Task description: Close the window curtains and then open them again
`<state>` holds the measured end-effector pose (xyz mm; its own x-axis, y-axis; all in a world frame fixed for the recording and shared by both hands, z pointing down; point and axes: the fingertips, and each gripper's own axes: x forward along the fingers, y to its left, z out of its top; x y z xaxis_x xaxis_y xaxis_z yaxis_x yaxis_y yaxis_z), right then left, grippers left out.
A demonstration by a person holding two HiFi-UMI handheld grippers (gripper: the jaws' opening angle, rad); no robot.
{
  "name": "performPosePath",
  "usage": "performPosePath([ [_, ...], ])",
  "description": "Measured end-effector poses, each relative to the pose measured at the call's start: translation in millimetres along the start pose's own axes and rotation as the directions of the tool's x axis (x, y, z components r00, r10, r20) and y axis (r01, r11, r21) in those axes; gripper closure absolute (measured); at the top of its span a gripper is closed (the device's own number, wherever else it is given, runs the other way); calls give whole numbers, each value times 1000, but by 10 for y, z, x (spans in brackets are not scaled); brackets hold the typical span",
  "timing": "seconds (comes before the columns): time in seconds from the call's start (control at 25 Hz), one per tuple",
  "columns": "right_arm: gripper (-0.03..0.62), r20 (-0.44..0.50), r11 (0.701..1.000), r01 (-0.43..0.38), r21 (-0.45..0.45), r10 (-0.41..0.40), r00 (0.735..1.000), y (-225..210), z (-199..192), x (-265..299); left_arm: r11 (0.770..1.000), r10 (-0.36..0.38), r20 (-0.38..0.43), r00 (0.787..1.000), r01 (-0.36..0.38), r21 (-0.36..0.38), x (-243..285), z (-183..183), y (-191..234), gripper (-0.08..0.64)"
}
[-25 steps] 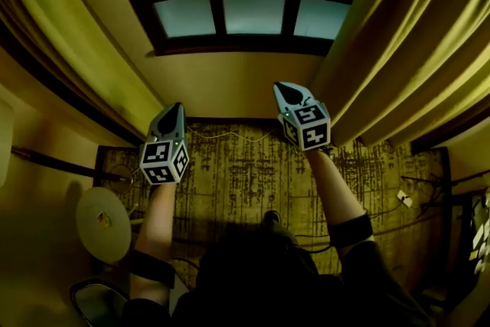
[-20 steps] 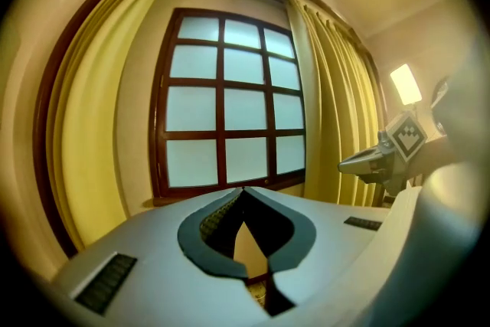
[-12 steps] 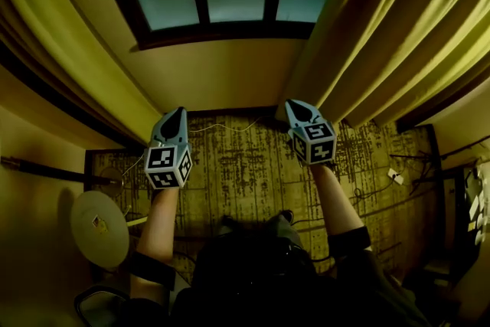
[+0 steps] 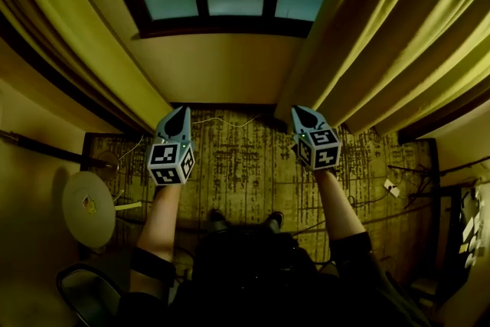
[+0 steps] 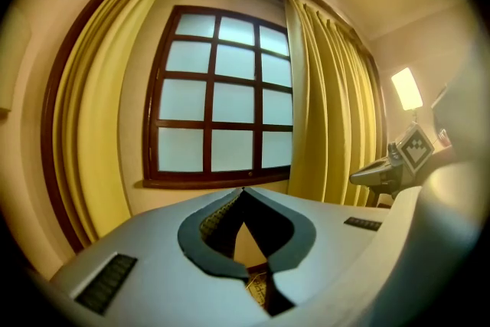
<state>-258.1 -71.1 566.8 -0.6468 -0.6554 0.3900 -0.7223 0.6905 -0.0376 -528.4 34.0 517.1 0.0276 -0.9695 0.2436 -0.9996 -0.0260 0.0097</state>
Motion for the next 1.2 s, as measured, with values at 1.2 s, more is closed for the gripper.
performPosePath([
  [1.2, 589, 11, 998, 21, 56, -21, 1000, -575, -394, -692, 998, -21, -7, 1000, 21, 51, -95, -4, -896, 560],
])
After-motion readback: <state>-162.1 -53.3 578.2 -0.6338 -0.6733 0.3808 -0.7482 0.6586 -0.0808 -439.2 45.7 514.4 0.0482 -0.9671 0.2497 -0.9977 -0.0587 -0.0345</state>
